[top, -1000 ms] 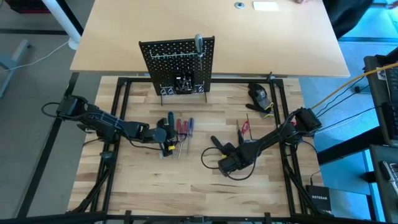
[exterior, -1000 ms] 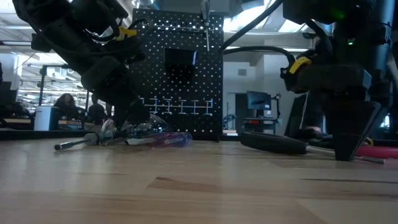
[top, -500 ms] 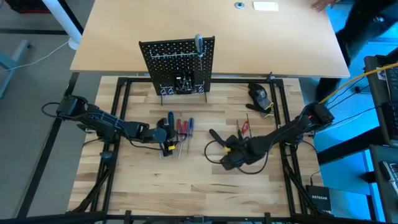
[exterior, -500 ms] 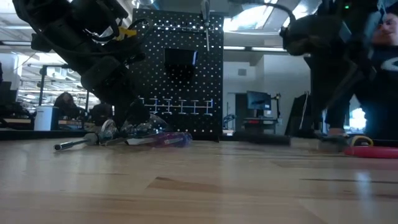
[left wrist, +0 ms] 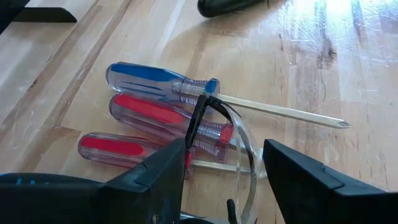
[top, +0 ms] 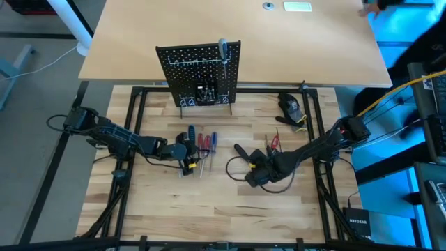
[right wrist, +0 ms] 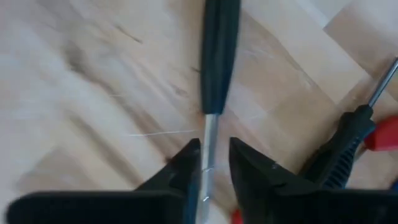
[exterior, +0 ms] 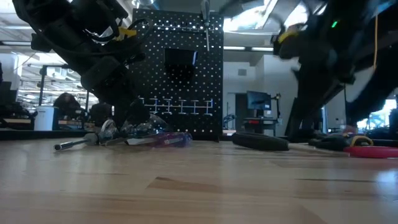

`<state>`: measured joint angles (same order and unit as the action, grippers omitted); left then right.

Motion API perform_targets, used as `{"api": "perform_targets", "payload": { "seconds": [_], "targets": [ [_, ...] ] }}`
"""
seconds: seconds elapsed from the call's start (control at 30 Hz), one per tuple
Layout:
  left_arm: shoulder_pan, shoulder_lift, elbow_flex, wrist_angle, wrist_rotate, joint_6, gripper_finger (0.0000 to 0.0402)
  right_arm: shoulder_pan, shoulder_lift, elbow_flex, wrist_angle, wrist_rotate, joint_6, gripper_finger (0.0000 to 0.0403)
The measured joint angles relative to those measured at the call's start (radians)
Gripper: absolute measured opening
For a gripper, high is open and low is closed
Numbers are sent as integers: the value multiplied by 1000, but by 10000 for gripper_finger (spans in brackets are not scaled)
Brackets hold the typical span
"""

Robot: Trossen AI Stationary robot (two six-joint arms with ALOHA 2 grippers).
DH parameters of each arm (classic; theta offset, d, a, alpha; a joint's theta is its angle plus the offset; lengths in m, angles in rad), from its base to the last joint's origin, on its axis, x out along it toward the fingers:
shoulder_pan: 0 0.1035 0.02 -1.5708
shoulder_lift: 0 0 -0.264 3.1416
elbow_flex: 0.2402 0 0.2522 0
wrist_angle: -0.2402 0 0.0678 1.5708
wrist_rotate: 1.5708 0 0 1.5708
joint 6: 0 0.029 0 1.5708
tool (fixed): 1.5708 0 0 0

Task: Hang tools onto peg board
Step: Hang the black ratcheting screwdriver on the peg board

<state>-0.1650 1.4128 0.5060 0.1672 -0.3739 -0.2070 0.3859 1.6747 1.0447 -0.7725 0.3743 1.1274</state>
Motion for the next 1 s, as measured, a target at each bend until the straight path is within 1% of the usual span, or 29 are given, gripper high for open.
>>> {"api": "perform_targets", "payload": {
  "seconds": [0.1, 0.2, 0.27, 0.37, 0.5, 0.63, 0.73, 0.87, 1.0],
  "targets": [
    [0, 0, 0, 0, 0, -1, 208, -37, 37, 0, 0, -52, -34, 120],
    [0, 0, 0, -2, 0, -2, 208, -65, 75, 0, 1, -105, -64, 143],
    [0, 0, 0, -2, 0, -2, 208, -75, 94, 0, 10, -135, -90, 150],
    [0, 0, 0, -3, 0, -2, 208, -81, 111, 0, 32, -151, -115, 149],
    [0, 0, 0, -4, 0, -2, 208, -81, 134, 1, 48, -157, -117, 137],
    [0, 0, 0, -4, 0, -2, 208, -80, 158, 7, 49, -154, -123, 112],
    [0, 0, 0, -4, 0, -2, 208, -79, 170, 7, 49, -154, -139, 79],
    [0, 0, 0, -6, 0, -2, 208, -79, 172, 6, 47, -151, -143, 24],
    [0, 0, 0, -6, 0, -2, 208, -78, 173, 5, 43, -141, -145, 23]
  ]
}}
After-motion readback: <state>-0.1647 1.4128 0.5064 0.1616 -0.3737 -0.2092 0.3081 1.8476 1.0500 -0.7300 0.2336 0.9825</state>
